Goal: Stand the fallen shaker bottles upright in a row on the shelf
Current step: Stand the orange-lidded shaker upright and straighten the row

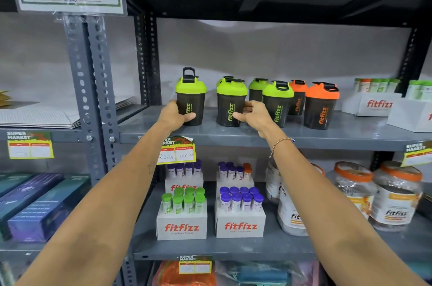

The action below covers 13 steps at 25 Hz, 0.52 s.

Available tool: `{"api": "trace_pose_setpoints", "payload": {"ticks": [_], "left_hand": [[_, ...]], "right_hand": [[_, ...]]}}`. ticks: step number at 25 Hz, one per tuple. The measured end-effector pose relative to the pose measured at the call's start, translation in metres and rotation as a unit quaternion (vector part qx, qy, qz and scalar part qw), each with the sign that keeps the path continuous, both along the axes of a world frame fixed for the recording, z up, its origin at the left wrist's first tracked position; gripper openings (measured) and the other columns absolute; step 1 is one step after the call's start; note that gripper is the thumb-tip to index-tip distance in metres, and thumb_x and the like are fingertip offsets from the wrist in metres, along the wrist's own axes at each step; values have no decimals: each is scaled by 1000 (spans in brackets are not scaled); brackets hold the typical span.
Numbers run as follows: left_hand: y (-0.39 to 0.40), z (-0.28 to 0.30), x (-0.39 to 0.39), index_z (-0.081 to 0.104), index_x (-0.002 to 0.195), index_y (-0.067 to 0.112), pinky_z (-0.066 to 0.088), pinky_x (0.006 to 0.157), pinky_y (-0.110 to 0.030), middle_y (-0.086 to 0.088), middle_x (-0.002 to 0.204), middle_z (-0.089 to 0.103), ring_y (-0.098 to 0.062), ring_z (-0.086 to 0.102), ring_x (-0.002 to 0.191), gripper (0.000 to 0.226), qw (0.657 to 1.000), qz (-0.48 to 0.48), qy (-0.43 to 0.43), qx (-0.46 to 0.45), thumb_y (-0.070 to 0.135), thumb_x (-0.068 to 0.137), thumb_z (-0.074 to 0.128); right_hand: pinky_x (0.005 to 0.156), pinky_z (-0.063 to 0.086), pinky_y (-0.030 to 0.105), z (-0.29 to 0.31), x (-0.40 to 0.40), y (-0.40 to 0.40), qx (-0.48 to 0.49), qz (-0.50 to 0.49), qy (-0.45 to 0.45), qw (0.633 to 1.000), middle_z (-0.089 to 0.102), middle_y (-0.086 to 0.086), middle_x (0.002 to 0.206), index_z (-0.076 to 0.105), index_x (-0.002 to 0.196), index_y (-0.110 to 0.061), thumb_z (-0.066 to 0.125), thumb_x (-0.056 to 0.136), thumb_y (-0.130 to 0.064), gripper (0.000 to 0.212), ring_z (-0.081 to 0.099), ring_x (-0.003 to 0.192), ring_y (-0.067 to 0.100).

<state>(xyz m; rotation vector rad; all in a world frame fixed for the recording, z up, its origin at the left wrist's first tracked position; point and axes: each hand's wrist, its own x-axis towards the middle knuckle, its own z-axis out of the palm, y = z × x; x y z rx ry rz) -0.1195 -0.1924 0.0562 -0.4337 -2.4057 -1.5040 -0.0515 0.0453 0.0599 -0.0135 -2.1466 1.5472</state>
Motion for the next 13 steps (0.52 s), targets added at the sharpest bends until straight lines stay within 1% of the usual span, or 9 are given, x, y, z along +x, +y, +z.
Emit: {"api": "trace_pose_setpoints", "payload": {"ticks": [2, 5, 9, 11, 13], "left_hand": [[-1, -1, 1, 47, 130, 4, 42, 103, -46, -12, 128, 60, -28, 54, 118, 60, 1000, -1, 1, 3, 19, 80, 76], [-2, -1, 3, 46, 130, 4, 42, 103, -46, -12, 128, 59, -28, 54, 118, 59, 1000, -3, 3, 5, 18, 81, 75], [-4, 0, 4, 46, 130, 5, 42, 104, -46, -12, 128, 59, -28, 53, 118, 58, 1000, -9, -2, 3, 17, 82, 74], [-6, 1, 3, 46, 130, 5, 41, 104, -45, -11, 128, 59, -28, 53, 118, 58, 1000, -8, -2, 3, 17, 82, 74], [-9, 1, 2, 46, 130, 5, 41, 104, -45, -11, 128, 59, -27, 54, 118, 57, 1000, -13, -4, 4, 16, 82, 74]], "right_hand": [[95, 49, 34, 0, 0, 1, 4, 1, -1, 1000, 65, 5, 105, 58, 120, -3, 75, 76, -2, 47, 60, 98, 17], [97, 49, 35, -1, -2, 1, 3, -1, 0, 1000, 66, 7, 108, 58, 120, -4, 76, 75, -2, 48, 60, 99, 17], [99, 49, 39, -2, -4, 2, 7, -9, -2, 1000, 65, 2, 101, 59, 119, -5, 77, 74, -3, 48, 60, 100, 18], [99, 49, 39, -2, -5, 2, 10, -10, -5, 1000, 66, 0, 99, 59, 118, -6, 77, 74, -3, 47, 60, 101, 18], [98, 49, 38, -1, -5, 2, 9, -9, -8, 1000, 65, -5, 93, 60, 118, -6, 77, 74, -3, 47, 60, 100, 18]]}}
